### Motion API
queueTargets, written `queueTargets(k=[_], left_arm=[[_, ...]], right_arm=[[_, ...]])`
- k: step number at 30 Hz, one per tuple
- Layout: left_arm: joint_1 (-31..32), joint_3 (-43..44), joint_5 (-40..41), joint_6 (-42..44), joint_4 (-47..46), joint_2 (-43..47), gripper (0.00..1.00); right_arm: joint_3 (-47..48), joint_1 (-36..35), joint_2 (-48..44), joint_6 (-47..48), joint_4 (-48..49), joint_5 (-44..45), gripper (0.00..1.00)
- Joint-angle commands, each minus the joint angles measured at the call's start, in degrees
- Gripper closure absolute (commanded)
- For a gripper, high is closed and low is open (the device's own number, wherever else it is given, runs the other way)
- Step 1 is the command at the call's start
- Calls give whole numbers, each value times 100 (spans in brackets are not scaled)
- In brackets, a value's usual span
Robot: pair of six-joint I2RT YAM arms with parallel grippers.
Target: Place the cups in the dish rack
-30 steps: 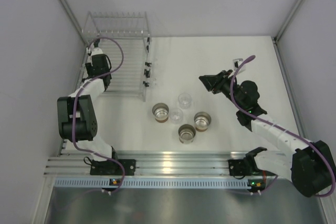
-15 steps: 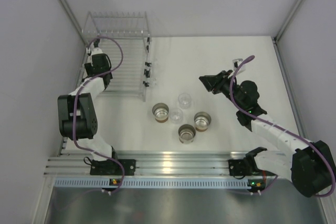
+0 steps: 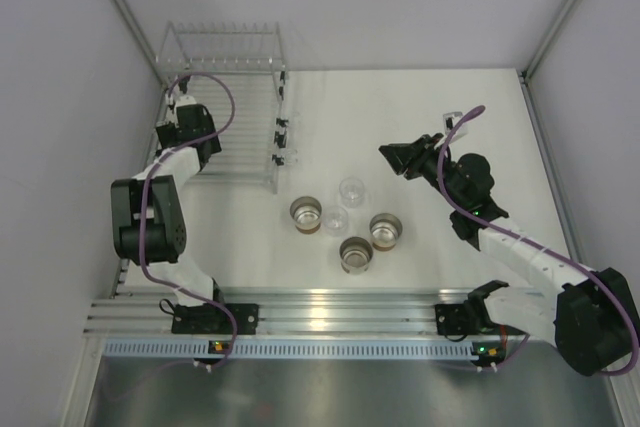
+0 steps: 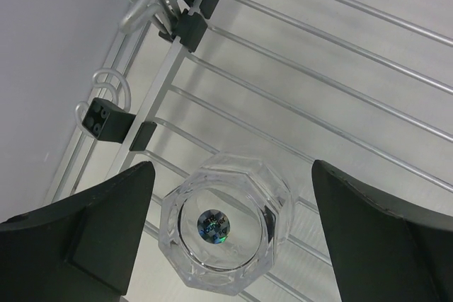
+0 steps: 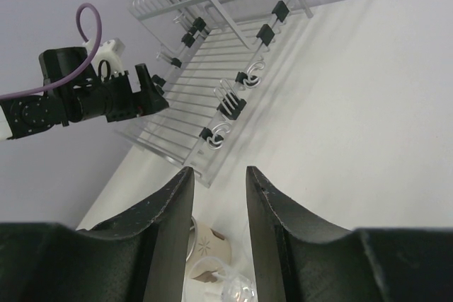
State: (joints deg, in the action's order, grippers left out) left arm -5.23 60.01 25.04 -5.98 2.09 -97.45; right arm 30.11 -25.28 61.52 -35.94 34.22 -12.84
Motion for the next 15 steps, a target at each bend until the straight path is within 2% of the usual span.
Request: queueTargets(k=[1,8,15], left_arm=[[-39,-24,-112,-96,-156,480,2],[-39,-147,-674,-210,-533,902,2],[-30,-174,-877,-342,-630,1482,2]], right_arm=[[118,-65,-52,123,129,10,64],[136,-74,-17,105,147,-61,63],[162,-65,-70,140,42,-61,63]])
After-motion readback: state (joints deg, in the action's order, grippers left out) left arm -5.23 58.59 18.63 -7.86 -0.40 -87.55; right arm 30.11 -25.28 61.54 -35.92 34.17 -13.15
